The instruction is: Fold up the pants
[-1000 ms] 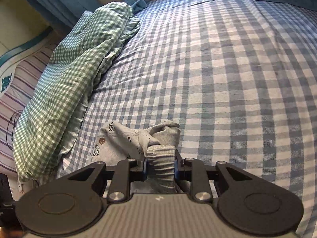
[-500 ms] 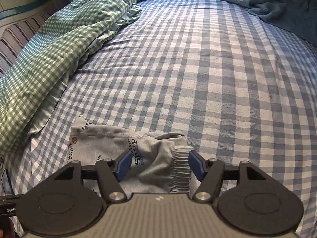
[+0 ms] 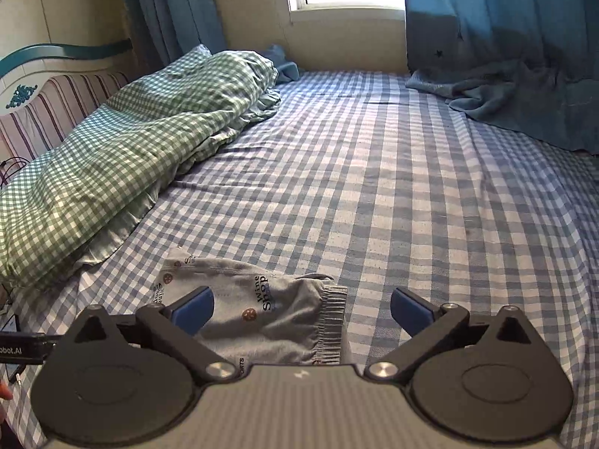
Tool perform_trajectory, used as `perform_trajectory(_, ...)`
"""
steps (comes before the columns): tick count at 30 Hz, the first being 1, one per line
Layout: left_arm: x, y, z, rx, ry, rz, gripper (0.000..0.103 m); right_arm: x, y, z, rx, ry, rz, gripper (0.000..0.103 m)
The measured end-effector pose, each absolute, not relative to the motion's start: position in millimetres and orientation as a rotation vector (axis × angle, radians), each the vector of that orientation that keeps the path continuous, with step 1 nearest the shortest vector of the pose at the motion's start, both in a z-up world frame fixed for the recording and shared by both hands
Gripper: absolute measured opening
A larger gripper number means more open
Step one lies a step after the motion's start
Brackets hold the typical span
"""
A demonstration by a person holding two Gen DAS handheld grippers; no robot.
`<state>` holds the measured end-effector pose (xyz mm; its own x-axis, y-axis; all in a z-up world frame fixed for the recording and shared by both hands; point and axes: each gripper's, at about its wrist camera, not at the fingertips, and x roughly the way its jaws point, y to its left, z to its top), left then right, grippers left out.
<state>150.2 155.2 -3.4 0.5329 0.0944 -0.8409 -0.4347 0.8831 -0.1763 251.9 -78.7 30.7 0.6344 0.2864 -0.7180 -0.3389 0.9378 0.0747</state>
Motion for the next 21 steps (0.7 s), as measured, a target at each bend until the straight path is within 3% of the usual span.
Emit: perform_trajectory(21, 29, 40, 31, -0.270, 0.828, 0.447, 0.102, 109, -163, 64, -0.019, 0.629, 0.417, 0.103)
